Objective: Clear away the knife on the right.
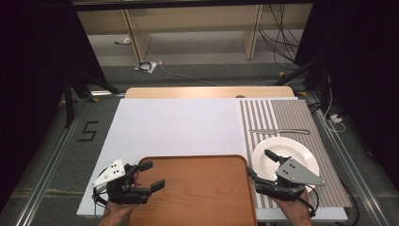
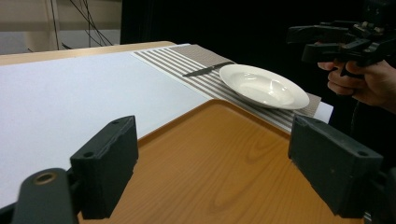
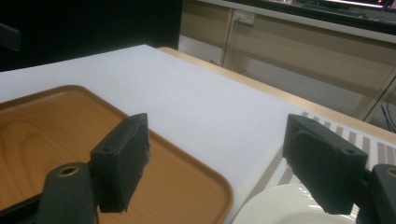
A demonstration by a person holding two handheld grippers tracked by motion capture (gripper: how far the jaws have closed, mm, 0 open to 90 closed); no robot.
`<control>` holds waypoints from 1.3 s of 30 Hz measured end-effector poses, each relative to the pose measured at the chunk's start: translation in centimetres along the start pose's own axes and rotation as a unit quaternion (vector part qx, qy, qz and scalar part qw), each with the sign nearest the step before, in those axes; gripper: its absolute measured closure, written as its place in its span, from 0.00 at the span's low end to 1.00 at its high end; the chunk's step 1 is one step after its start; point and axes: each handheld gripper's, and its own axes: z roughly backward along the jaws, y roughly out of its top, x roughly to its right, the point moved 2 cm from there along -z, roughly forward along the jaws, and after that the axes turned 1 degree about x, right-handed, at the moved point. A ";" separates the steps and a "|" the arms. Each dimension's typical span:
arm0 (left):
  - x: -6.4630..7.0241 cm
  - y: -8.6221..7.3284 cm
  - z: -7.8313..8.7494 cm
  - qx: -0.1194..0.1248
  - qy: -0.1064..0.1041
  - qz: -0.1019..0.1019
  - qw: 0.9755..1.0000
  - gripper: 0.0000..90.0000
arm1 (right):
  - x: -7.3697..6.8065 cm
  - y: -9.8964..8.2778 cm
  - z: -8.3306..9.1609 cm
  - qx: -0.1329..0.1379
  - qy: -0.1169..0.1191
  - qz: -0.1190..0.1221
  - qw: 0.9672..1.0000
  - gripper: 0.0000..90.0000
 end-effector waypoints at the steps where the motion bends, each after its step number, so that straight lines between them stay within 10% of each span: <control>1: 0.0 0.0 0.0 0.001 0.000 0.001 1.000 0.18 | 0.1 0.1 0.0 0.000 -0.001 0.003 1.000 0.27; 16: 0.0 0.0 0.1 0.002 0.001 0.002 1.000 0.18 | 3.1 2.3 -1.8 -0.054 -0.039 0.092 0.994 0.28; 25: 0.0 0.0 0.1 0.001 0.001 0.003 1.000 0.18 | 6.9 3.0 -2.9 -0.129 -0.049 0.073 0.988 0.29; 39: -0.1 0.0 0.2 0.002 0.001 0.006 1.000 0.18 | 12.6 3.4 -5.9 -0.234 -0.055 0.056 0.969 0.30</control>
